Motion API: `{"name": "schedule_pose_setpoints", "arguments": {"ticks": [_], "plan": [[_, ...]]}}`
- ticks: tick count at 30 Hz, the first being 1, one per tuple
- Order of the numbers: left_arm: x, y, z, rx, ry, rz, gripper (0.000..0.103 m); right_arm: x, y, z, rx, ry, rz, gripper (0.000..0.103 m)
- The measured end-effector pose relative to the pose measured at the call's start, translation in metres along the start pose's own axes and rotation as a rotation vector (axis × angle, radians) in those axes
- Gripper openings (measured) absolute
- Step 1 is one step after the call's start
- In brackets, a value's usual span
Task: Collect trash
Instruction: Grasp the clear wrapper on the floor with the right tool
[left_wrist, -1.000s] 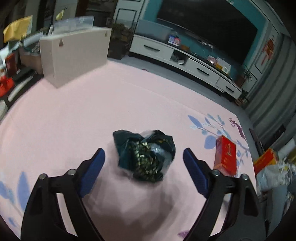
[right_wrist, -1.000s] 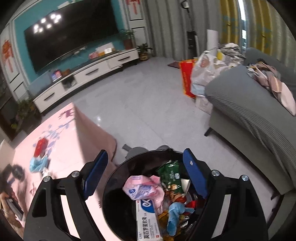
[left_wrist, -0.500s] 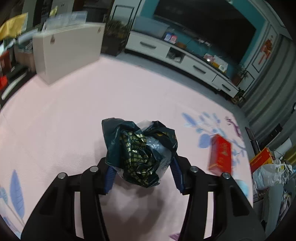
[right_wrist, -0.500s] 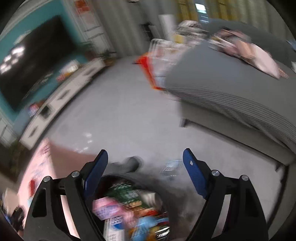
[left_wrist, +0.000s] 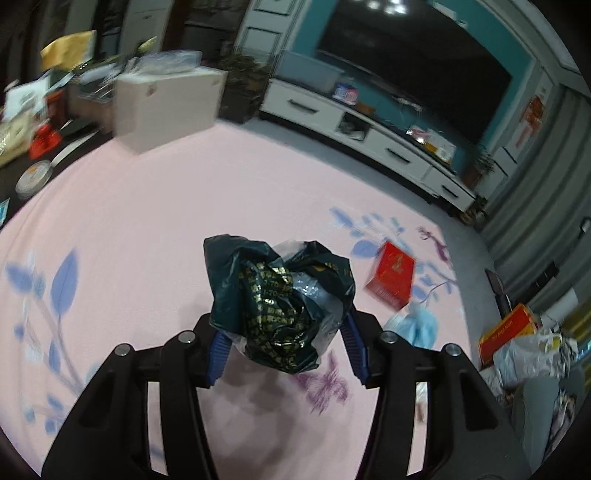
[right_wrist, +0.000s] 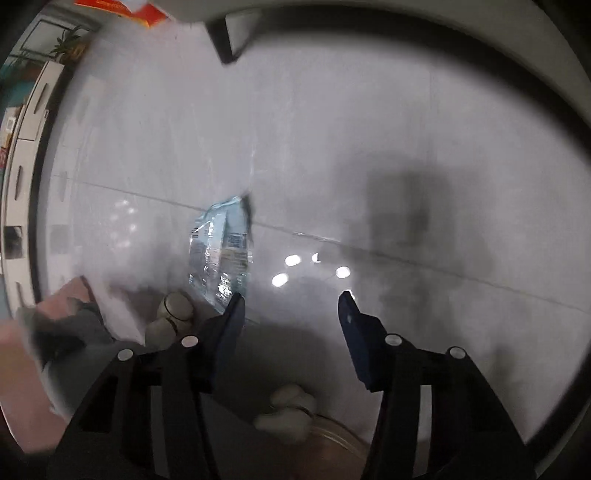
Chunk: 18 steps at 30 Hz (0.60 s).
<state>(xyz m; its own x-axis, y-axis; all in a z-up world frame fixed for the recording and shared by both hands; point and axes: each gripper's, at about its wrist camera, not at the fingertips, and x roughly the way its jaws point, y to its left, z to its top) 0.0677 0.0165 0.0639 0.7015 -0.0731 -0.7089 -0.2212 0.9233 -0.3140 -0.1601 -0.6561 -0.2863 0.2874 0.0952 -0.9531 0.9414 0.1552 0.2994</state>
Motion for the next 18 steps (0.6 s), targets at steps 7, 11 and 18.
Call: {"name": "schedule_pose_setpoints", "arguments": {"ticks": [7, 11, 18], "plan": [[0.011, 0.017, -0.016, -0.066, 0.047, 0.118, 0.053, 0.058, 0.062, 0.024, -0.135, 0.012, 0.069, 0.054], [0.008, 0.009, -0.018, -0.046, 0.021, 0.151, 0.054, 0.094, 0.077, 0.033, -0.143, 0.007, -0.030, 0.054], [0.003, -0.002, -0.018, -0.005, -0.005, 0.178, 0.055, 0.131, 0.097, 0.033, -0.211, 0.020, -0.089, 0.036]]}}
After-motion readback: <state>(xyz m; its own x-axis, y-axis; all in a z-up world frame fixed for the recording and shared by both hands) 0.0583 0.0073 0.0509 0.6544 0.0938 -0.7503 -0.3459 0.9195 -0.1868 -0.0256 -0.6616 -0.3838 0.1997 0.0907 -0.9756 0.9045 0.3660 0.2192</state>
